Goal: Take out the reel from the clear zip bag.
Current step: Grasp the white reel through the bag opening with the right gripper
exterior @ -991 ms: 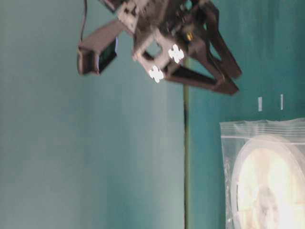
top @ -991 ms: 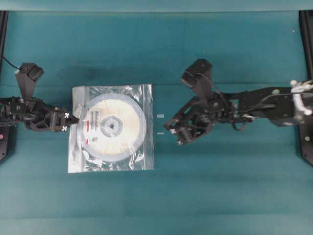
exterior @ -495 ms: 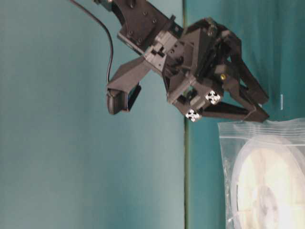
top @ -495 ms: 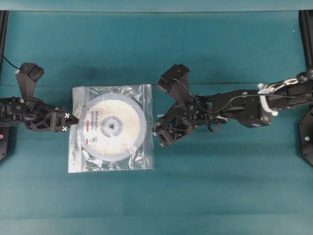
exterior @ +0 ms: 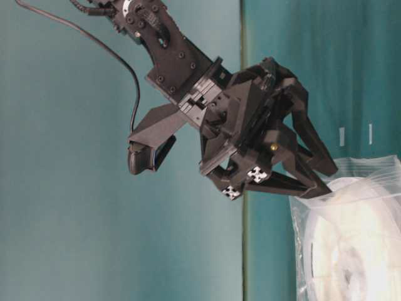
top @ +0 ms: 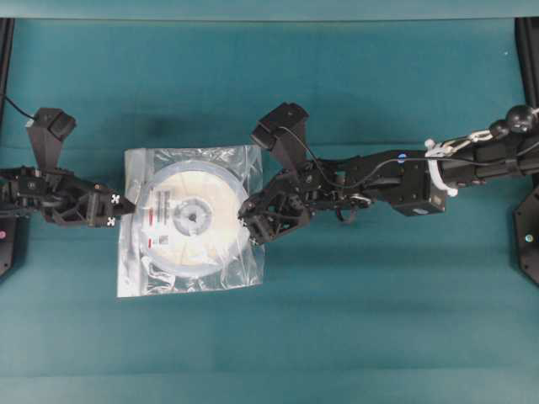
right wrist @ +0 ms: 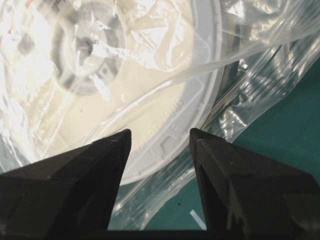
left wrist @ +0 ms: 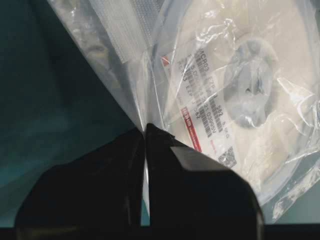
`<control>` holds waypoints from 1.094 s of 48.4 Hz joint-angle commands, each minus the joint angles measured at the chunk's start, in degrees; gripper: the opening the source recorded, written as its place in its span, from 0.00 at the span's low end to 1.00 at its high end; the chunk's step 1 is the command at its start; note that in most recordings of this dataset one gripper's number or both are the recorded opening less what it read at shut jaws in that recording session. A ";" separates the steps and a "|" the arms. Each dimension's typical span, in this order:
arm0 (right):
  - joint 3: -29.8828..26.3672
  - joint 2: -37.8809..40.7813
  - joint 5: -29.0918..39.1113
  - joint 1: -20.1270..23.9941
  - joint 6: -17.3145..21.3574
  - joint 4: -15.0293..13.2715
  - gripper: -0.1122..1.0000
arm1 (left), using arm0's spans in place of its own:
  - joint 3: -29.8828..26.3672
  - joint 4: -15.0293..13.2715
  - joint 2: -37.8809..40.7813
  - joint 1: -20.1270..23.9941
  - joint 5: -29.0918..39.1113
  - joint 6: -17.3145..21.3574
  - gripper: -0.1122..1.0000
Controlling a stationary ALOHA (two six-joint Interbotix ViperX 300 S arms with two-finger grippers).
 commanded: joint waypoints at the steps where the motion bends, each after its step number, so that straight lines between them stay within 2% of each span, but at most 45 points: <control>1: -0.79 -0.09 -0.35 -0.26 2.46 0.26 0.72 | -0.53 0.18 -0.18 -0.18 -0.18 0.09 0.11; 6: -0.79 0.70 -0.35 -0.62 5.45 0.26 0.72 | -0.44 0.18 -0.18 -0.18 -0.26 0.18 0.11; 13: -1.23 1.49 -0.35 -0.70 6.86 0.26 0.72 | -0.44 0.18 -0.18 -0.18 -0.18 0.18 0.11; 47: -3.87 2.90 -0.70 -0.26 7.12 0.35 0.72 | -0.53 0.18 -0.09 -0.18 -0.26 0.18 0.11; 53: -3.96 2.90 -0.70 -0.26 7.03 0.35 0.68 | -0.53 0.18 -0.09 -0.18 -0.18 0.18 0.11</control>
